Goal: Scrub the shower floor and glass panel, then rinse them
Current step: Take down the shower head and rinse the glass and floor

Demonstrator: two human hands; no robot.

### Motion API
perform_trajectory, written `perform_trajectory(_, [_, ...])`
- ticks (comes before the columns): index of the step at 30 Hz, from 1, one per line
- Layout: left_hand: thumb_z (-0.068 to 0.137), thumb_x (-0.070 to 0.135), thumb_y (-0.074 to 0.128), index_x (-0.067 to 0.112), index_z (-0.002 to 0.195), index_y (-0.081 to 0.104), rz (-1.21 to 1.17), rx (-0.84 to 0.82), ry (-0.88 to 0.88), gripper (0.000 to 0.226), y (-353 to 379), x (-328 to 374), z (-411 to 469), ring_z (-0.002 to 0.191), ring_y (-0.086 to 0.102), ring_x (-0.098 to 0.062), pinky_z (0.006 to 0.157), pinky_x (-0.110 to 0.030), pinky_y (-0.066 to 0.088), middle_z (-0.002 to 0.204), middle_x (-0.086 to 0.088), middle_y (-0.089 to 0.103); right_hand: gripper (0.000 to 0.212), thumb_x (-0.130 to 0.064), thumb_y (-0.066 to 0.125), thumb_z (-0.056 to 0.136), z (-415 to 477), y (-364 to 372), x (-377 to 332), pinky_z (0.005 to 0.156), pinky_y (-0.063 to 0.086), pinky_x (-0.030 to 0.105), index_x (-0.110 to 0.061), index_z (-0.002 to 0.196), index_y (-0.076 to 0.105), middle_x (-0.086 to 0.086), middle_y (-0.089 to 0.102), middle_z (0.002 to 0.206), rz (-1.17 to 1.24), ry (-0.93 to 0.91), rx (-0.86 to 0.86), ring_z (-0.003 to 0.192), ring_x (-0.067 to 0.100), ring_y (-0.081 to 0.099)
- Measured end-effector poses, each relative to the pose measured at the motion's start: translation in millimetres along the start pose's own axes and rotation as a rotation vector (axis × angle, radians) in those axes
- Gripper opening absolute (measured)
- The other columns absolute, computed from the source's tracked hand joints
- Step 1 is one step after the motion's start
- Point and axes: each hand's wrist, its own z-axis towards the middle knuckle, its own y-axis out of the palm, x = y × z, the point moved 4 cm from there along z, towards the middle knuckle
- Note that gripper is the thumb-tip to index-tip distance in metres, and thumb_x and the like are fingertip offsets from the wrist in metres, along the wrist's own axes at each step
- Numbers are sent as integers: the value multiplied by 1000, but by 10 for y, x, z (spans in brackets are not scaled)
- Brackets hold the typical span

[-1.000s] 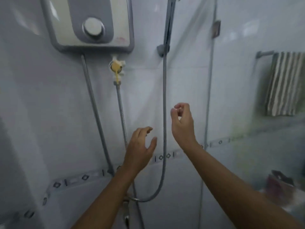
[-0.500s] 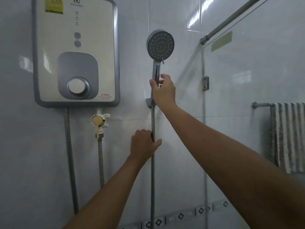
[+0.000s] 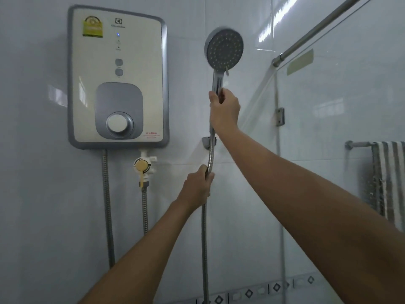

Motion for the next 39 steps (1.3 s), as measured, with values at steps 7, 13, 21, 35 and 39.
perform_trajectory(7, [105, 42, 40, 12, 102, 44, -353, -79, -52, 30, -325, 397, -472, 49, 40, -14, 41, -25, 42, 68, -6, 45, 18, -18, 48, 101, -12, -201, -398, 64, 53, 31, -6, 93, 58, 5, 57, 79, 490, 170, -76, 66, 16, 57])
perform_trajectory(13, [106, 45, 34, 11, 93, 50, -473, -109, -124, 39, -319, 165, -1390, 45, 26, -7, 40, -20, 21, 57, 8, 38, 17, -13, 43, 94, -825, -413, -158, 48, 40, 27, -4, 99, 56, 5, 50, 68, 810, 491, -194, 53, 15, 46])
perform_trajectory(21, [104, 50, 37, 16, 72, 53, -580, -41, -581, 49, -159, -709, -2578, 37, 25, -10, 40, -14, 18, 47, 4, 32, 47, -62, 42, 95, -2647, -585, 536, 41, 25, 20, -17, 99, 53, -4, 39, 58, 603, 847, -374, 44, 8, 29])
perform_trajectory(35, [100, 49, 48, 13, 73, 51, -24, 11, -1148, 45, 885, -2749, -4704, 77, 60, -25, 67, -31, 43, 77, -6, 60, 37, -48, 36, 100, -5782, -562, 2196, 44, 30, 25, -18, 82, 48, 5, 40, 53, 554, 1517, -318, 39, 17, 33])
perform_trajectory(39, [95, 66, 42, 2, 109, 56, 23, -70, -1318, 67, 1245, -2975, -5025, 97, 63, -30, 84, -34, 51, 107, -13, 63, 41, -46, 35, 100, -6154, -529, 2432, 44, 25, 25, -16, 75, 49, 5, 38, 49, 359, 1653, -303, 38, 17, 30])
